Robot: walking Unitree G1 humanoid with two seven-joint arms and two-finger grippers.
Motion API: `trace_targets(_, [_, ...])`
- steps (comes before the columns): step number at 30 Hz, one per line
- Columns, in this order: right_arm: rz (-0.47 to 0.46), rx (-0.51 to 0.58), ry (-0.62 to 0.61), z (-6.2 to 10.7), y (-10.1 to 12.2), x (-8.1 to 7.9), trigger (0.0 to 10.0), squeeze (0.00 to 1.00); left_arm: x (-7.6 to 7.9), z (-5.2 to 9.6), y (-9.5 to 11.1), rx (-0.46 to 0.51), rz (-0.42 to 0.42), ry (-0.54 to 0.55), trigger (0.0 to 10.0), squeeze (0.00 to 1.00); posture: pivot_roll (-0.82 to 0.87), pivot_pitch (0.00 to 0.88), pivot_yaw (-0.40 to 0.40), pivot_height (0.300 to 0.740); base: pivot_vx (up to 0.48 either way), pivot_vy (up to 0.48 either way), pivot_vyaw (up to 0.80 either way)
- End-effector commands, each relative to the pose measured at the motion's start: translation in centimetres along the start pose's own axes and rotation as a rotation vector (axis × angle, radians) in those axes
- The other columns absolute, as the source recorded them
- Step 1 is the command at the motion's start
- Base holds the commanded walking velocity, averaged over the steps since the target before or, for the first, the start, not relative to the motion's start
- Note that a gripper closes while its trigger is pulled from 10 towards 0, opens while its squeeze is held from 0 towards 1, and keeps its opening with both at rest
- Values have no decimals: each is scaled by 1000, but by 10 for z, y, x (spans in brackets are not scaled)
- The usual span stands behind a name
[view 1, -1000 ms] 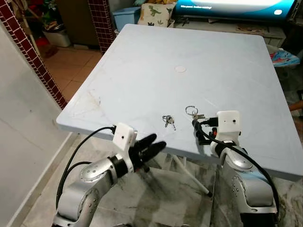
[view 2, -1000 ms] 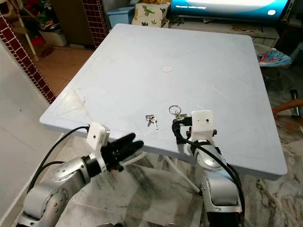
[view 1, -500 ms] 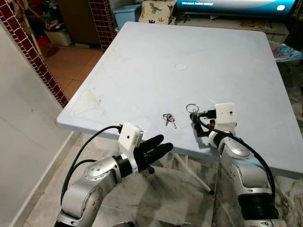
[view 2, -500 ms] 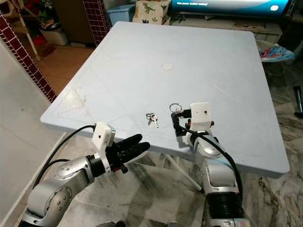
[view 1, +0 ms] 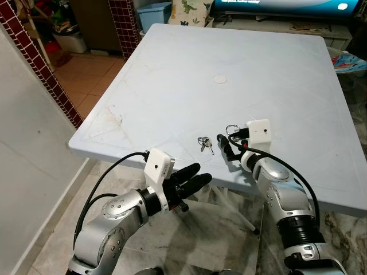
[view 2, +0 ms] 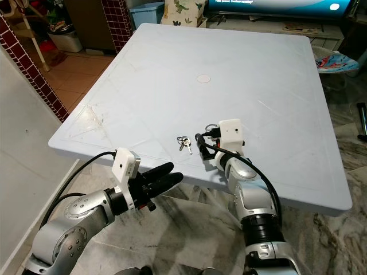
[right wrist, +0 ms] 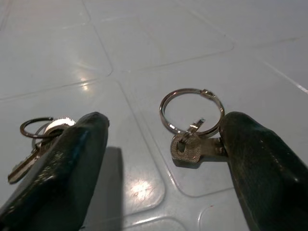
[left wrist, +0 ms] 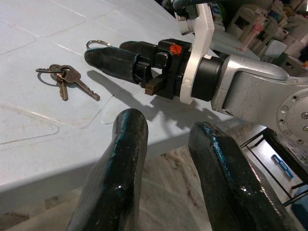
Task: Hang keys on a hook
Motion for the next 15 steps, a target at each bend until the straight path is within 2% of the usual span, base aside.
trace_targets(1, [4, -10, 16, -2, -4, -3, 0, 0, 3, 0, 3, 2, -13, -3, 10000, 0, -38, 155, 56, 740, 0, 0, 0])
trace_targets(15, [10, -9, -2, -5, -8, 4, 0, 0, 7, -1, 0, -3, -12, -3, 10000, 0, -28, 156, 51, 740, 0, 0, 0])
Point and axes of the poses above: a point about 5 cm out from each wrist's last joint towards the gripper, its own z axis pointing back from the gripper into the wrist, its own y axis along the axis of the wrist's last joint, x = y × z, the point moved 2 cm from there along -z, pointing out of the wrist towards the gripper, and after that the axes turned 4 degrees about -z, right-handed, at the moved point
